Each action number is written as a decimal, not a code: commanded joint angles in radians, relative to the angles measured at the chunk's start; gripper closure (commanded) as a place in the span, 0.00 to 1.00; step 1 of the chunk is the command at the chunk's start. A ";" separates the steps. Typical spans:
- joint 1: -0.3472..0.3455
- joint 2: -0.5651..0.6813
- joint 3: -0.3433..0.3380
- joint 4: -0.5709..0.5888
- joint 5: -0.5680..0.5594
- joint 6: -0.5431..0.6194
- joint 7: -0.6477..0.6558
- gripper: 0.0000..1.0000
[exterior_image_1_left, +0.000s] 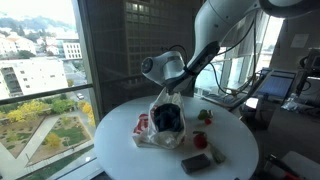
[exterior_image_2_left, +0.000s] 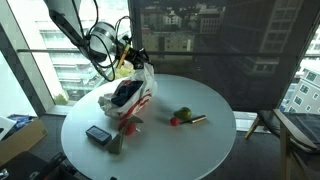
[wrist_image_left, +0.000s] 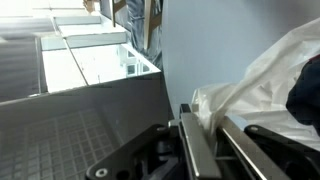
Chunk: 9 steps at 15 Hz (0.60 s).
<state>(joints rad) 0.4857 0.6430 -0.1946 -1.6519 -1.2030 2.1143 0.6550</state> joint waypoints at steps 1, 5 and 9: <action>-0.057 -0.151 0.103 -0.096 -0.010 -0.165 0.094 0.85; -0.146 -0.214 0.197 -0.122 0.110 -0.313 0.075 0.84; -0.225 -0.246 0.232 -0.138 0.275 -0.380 0.065 0.82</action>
<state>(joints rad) 0.3178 0.4530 0.0030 -1.7540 -1.0108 1.7736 0.7272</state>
